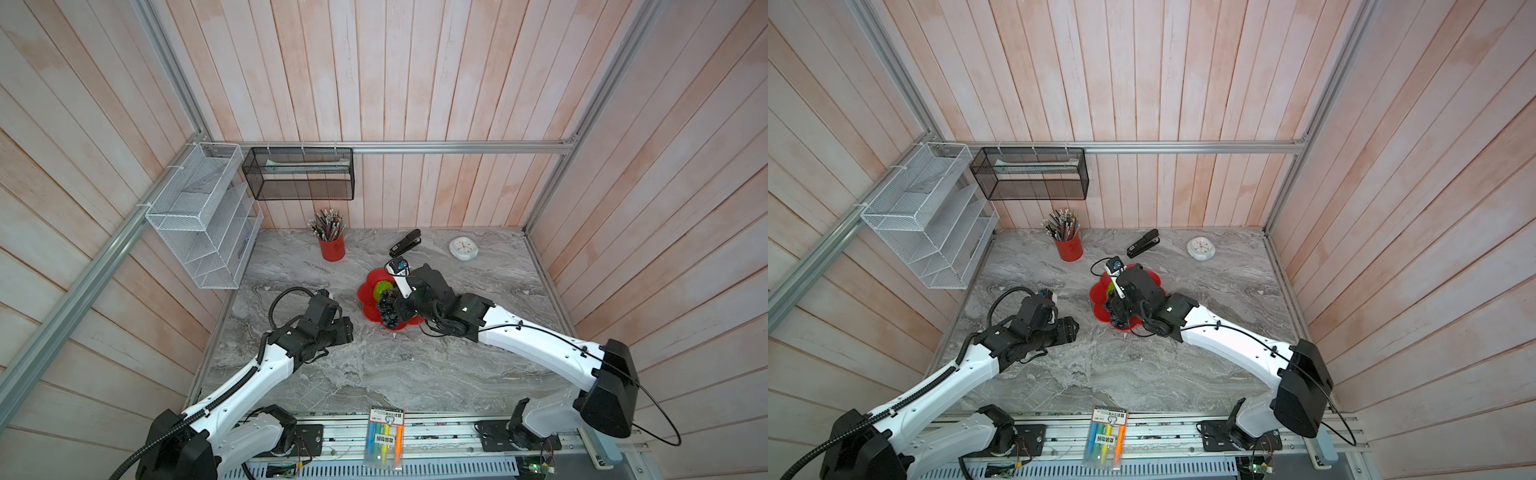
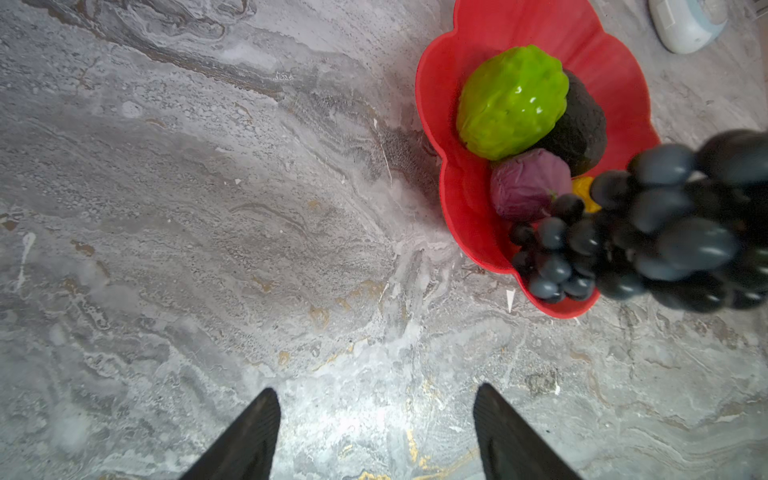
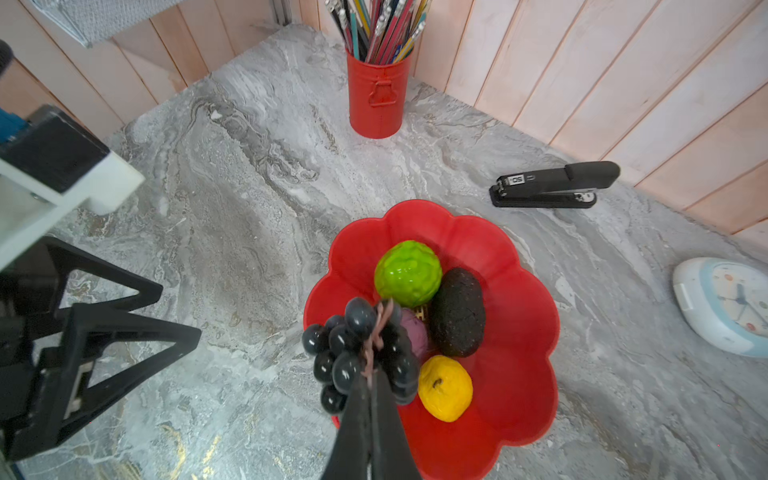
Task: Place and organize the fake fruits in the fruit bowl
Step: 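Carry the grapes over the bowl and lower them onto the fruits with the right gripper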
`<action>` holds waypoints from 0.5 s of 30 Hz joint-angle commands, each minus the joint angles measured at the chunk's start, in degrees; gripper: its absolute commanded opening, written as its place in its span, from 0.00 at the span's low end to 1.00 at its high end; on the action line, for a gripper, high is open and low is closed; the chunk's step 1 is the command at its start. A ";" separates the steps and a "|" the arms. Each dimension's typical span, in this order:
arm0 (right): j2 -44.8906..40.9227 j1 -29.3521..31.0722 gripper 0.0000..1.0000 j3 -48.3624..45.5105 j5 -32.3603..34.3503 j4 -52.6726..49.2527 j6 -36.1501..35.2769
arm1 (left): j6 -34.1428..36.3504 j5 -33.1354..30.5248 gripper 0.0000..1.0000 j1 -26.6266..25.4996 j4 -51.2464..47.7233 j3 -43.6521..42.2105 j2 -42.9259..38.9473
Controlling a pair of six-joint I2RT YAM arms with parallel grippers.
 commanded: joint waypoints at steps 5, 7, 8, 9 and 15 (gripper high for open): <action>5.73 -0.31 0.00 3.91 -4.39 3.08 -2.29 | -1.02 -1.27 0.76 0.27 -1.53 -0.85 -1.18; 7.68 -0.30 0.00 5.24 -4.86 3.48 -2.49 | -1.11 -1.27 0.76 0.27 -1.51 -1.00 -1.44; 8.57 -0.43 0.00 6.03 -5.31 3.60 -2.52 | -1.18 -1.35 0.76 0.27 -1.50 -1.20 -1.66; 9.52 -0.56 0.00 6.86 -5.82 3.73 -2.61 | -1.20 -1.36 0.76 0.27 -1.54 -1.27 -1.76; 13.77 -2.40 0.00 10.39 -7.81 4.86 -1.27 | -1.33 -0.93 0.76 0.23 -1.09 -1.61 -2.15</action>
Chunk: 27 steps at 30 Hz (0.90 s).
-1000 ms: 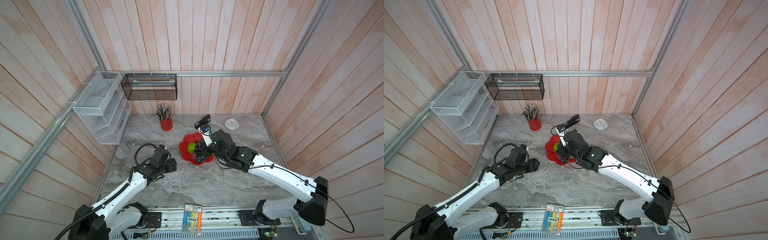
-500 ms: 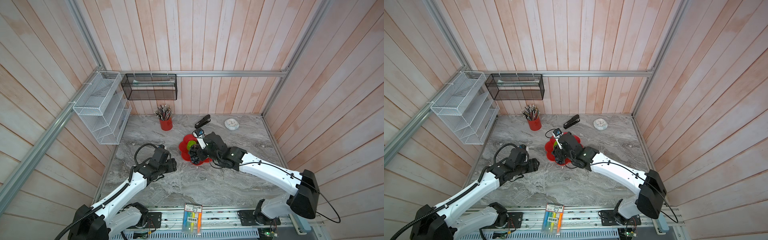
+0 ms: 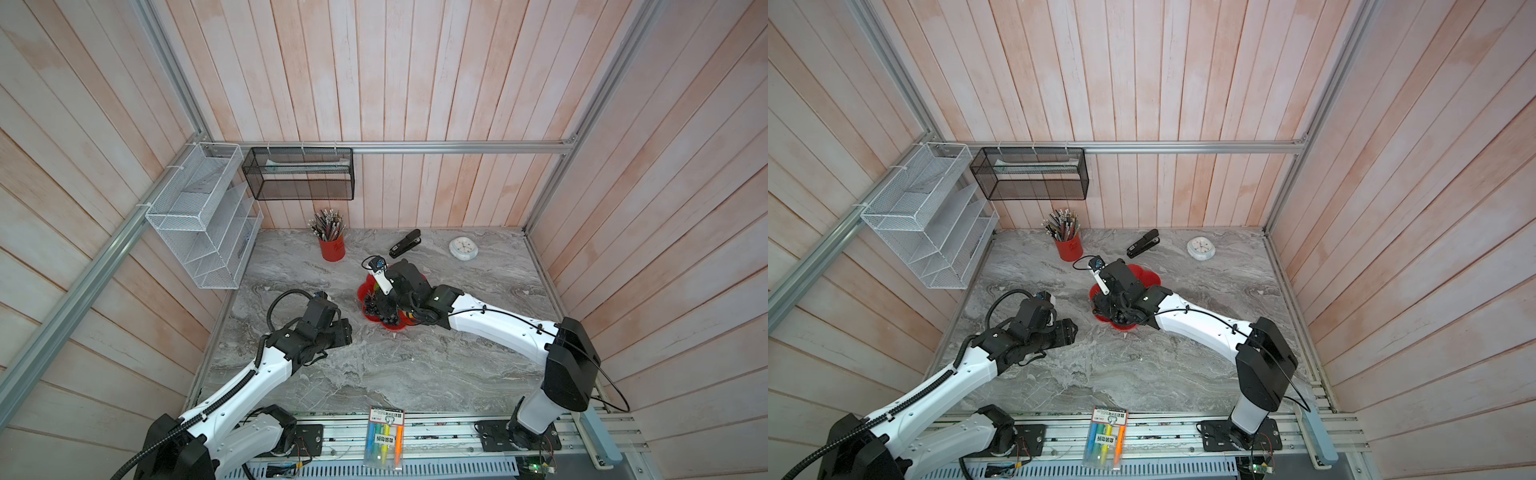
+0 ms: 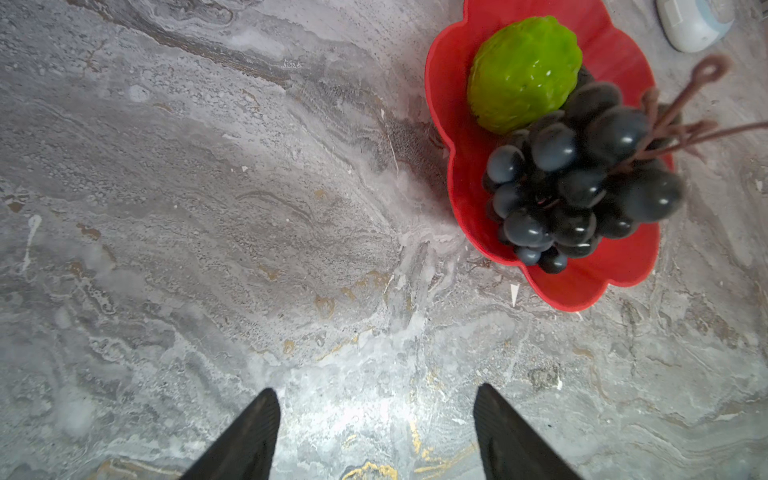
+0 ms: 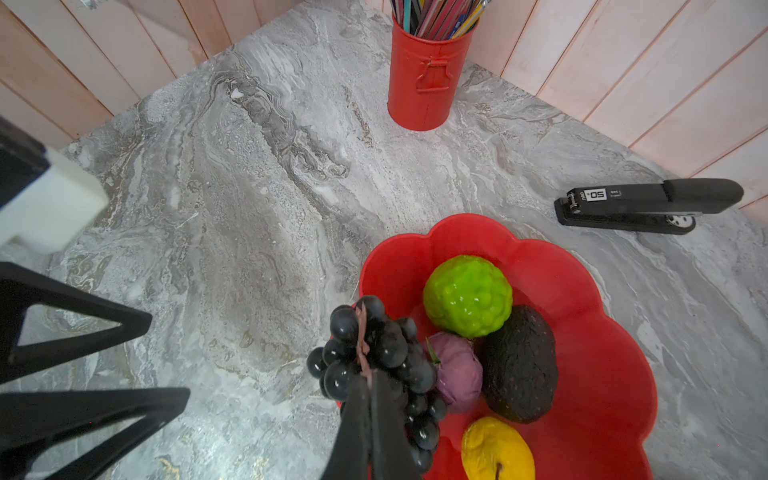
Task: Place and organize the fake fruits in the fruit bowl
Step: 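Carry the grapes over the bowl and lower them onto the fruits with the right gripper, then open the right gripper and raise it from the grapes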
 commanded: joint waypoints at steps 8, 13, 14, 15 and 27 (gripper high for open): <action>6.29 -5.83 0.00 3.92 -11.11 6.57 3.65 | 0.13 -0.49 0.76 0.27 0.11 0.79 -0.45; 9.53 -7.24 0.00 4.78 -14.87 8.35 4.81 | -0.06 -0.73 0.76 0.27 1.16 2.05 0.08; 10.09 -7.49 0.00 5.00 -15.07 8.51 5.23 | -0.29 -0.83 0.76 0.26 2.10 2.13 0.29; 10.56 -7.79 0.00 5.05 -15.11 8.68 5.65 | -0.39 -0.66 0.76 0.27 2.90 2.23 0.63; 14.48 -9.82 0.19 8.24 -14.35 9.63 9.25 | 0.13 0.04 0.73 0.27 6.43 7.55 7.05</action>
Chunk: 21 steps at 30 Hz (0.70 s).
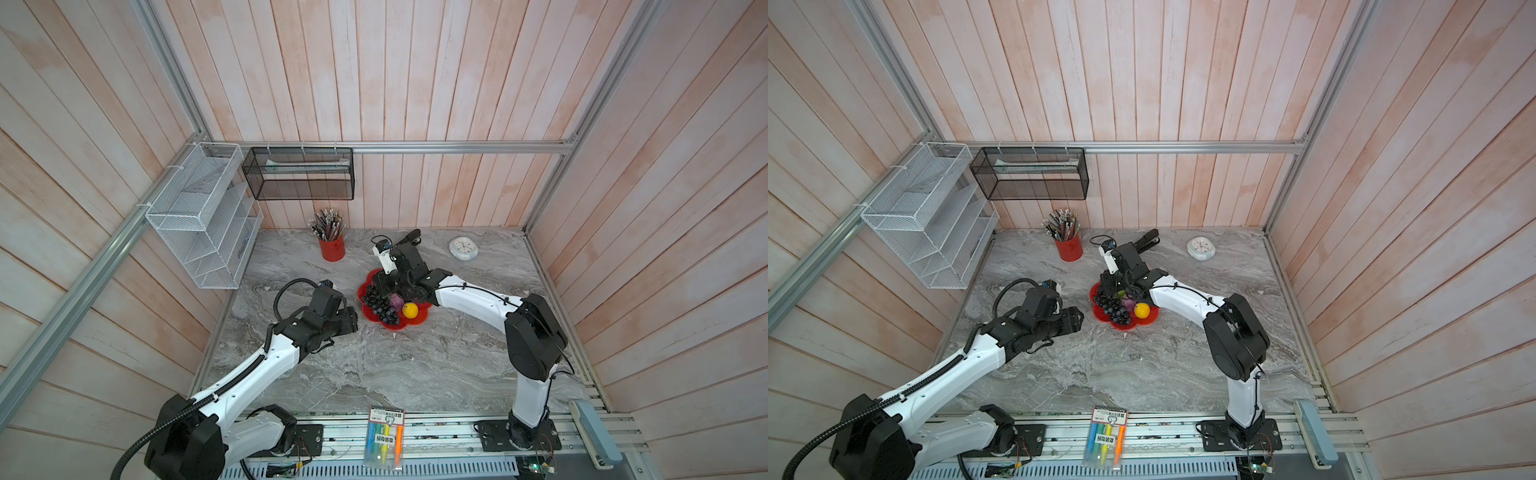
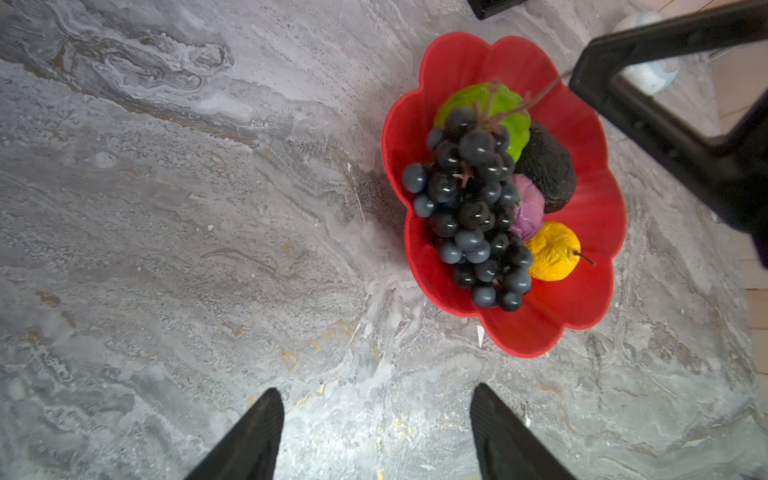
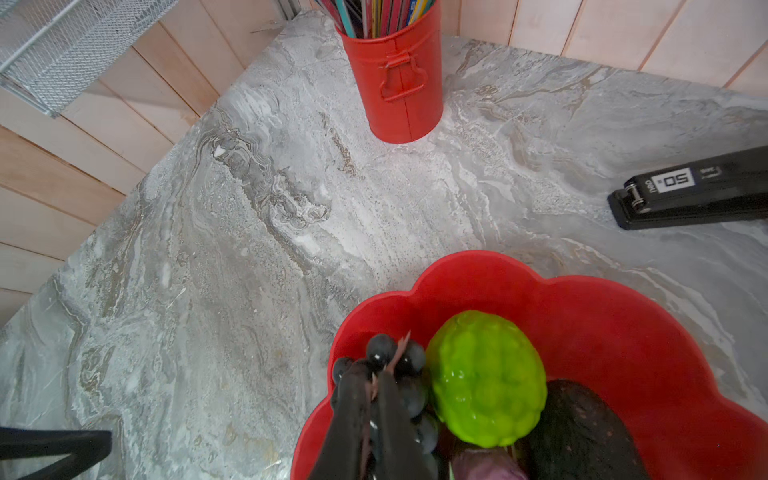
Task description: Place and organize the fake fruits in the fruit bowl
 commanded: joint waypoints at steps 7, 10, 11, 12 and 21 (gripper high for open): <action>-0.08 0.00 0.44 5.08 2.44 -3.70 -2.30 | 0.51 2.60 0.75 1.03 -1.63 4.79 0.67; -4.38 -0.01 0.50 4.85 4.34 -5.43 -3.91 | 1.60 2.46 0.83 1.15 -4.64 6.92 -0.37; -6.44 0.00 0.52 3.87 5.32 -5.57 -4.34 | 2.11 1.63 0.90 1.23 -5.44 7.45 -1.10; -8.80 0.04 0.54 2.43 6.70 -5.36 -4.46 | 2.78 0.46 0.96 1.45 -6.11 8.04 -1.90; -33.94 -5.25 0.82 -18.99 20.68 3.91 -10.42 | 17.07 -7.90 1.00 8.41 5.42 9.73 -5.62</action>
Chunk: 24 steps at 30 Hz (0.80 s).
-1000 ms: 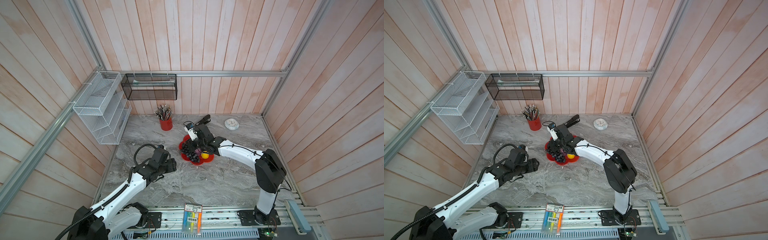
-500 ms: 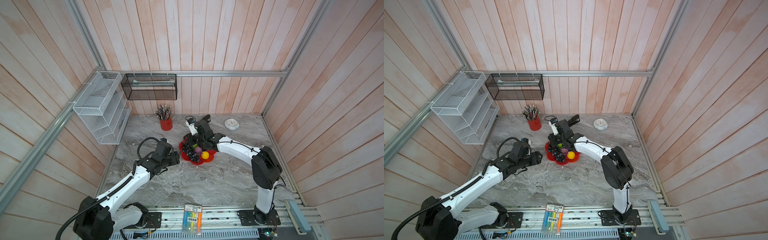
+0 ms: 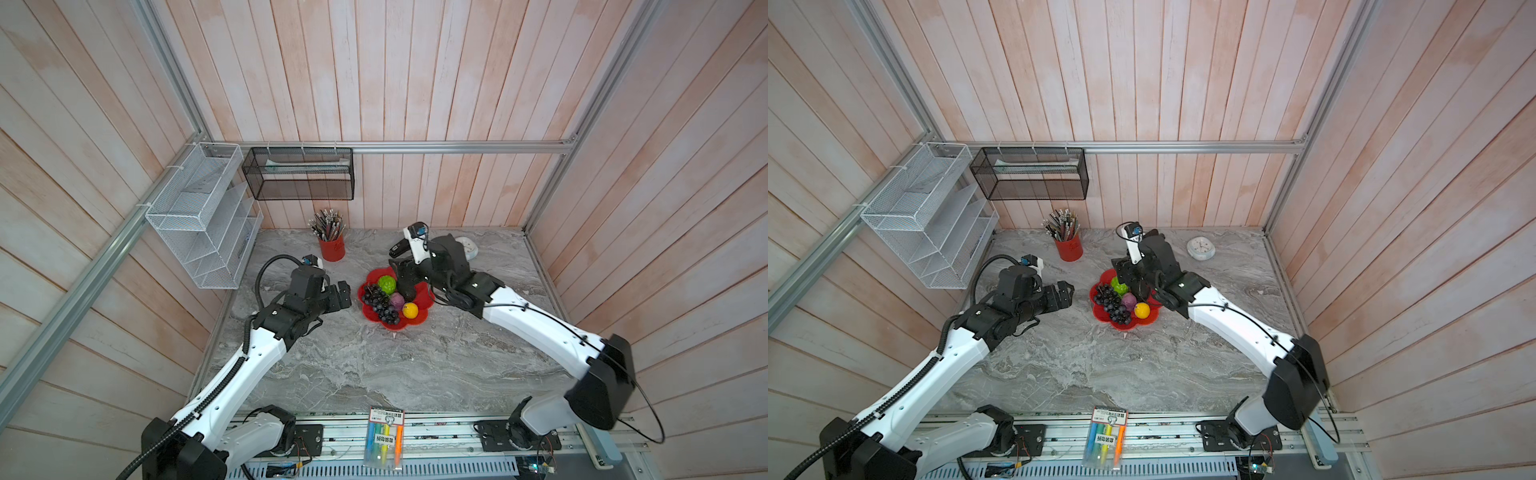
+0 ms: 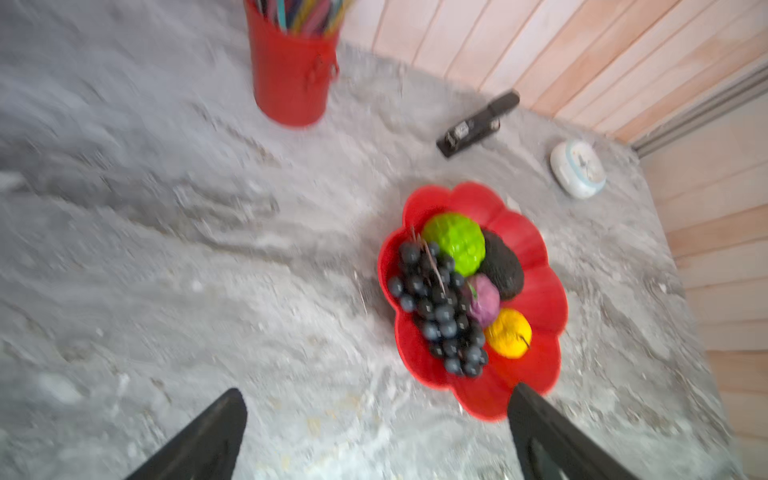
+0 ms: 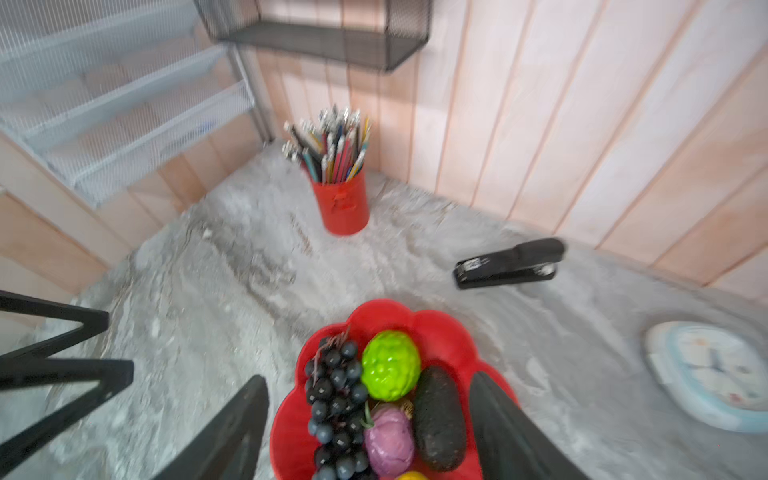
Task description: Place and organize the fake fruits in the fruit bowl
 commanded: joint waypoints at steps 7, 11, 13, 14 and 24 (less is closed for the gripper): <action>-26.37 -27.20 0.98 -36.94 -6.21 33.28 -7.84 | 25.08 -5.54 1.00 8.47 38.80 -24.97 -10.41; -31.46 -32.59 0.98 -46.17 -1.69 36.91 -8.41 | 29.21 -10.54 1.00 12.26 55.58 -36.20 -9.27; -31.77 -34.28 0.98 -52.24 -0.20 43.21 -8.09 | 29.99 -11.98 1.00 14.49 62.88 -39.97 -5.88; -31.28 -35.21 0.98 -54.77 -0.09 46.07 -8.30 | 29.94 -10.72 1.00 15.92 65.20 -41.04 -3.80; -8.22 -45.51 0.98 -62.54 -5.43 71.26 -4.03 | 26.93 -3.80 1.00 21.66 83.45 -40.24 13.72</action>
